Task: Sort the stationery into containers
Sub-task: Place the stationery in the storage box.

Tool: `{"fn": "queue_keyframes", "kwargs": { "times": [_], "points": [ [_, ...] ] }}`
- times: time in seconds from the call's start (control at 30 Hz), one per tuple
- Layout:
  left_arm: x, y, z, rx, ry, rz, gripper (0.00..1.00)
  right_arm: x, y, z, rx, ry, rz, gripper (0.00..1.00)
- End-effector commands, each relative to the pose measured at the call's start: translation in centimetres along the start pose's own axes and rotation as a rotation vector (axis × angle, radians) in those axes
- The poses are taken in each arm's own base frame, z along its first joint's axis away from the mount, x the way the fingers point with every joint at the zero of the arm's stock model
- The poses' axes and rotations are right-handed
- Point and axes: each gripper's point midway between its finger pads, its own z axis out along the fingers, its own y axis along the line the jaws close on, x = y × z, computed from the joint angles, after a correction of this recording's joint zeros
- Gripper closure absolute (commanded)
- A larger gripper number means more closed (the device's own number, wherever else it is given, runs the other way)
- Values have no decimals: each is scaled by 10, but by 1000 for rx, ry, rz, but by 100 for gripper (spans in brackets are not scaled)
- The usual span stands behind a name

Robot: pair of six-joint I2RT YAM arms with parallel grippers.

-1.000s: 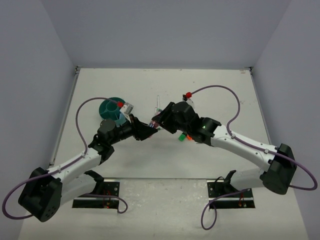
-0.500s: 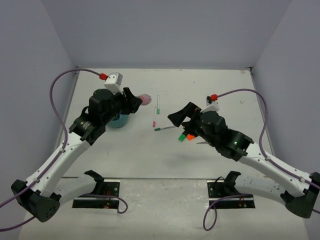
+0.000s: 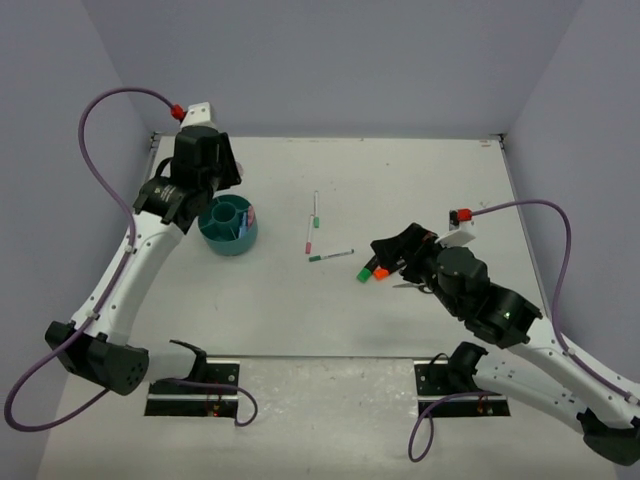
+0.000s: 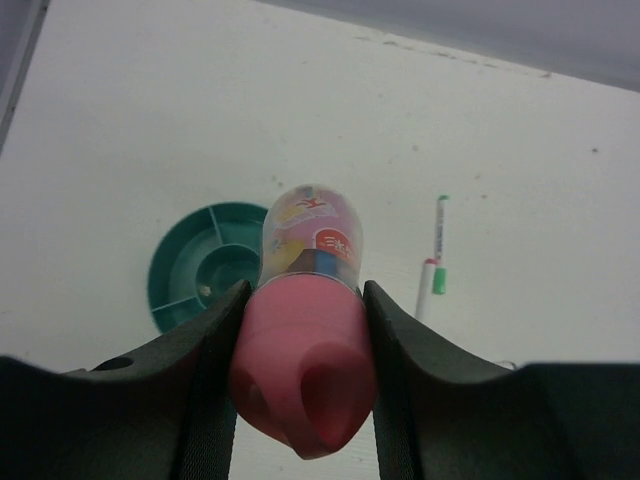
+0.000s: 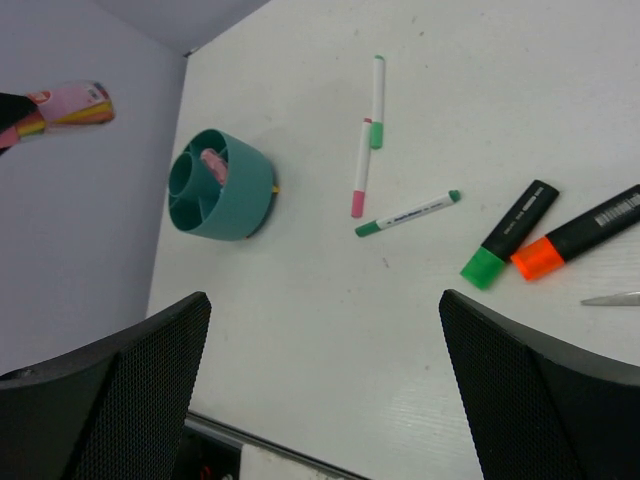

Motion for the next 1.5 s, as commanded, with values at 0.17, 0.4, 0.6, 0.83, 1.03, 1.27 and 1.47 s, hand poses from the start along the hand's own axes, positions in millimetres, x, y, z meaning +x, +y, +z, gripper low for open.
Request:
{"fn": "queue_keyframes", "kwargs": {
  "times": [0.17, 0.4, 0.6, 0.83, 1.03, 1.27, 1.47],
  "points": [
    [30, 39, 27, -108, 133, 54, 100, 11, -22, 2, 61, 55, -219, 1],
    [63, 44, 38, -110, 189, 55, 100, 13, -23, 3, 57, 65, -252, 1],
    [76, 54, 40, -142, 199, 56, 100, 13, -20, 4, 52, 75, -257, 1],
    [99, 59, 52, -154, 241, 60, 100, 12, -14, 4, 39, 81, -256, 1],
    [96, 61, 55, -161, 238, 46, 62, 12, -11, 5, 34, 87, -261, 1],
    [51, 48, 36, -106, 128, 12, 28, 23, -11, 19, 70, 131, -288, 1],
    [38, 47, 34, -112, 111, 16, 20, 35, -9, 35, 89, 176, -311, 2]
  ]
}}
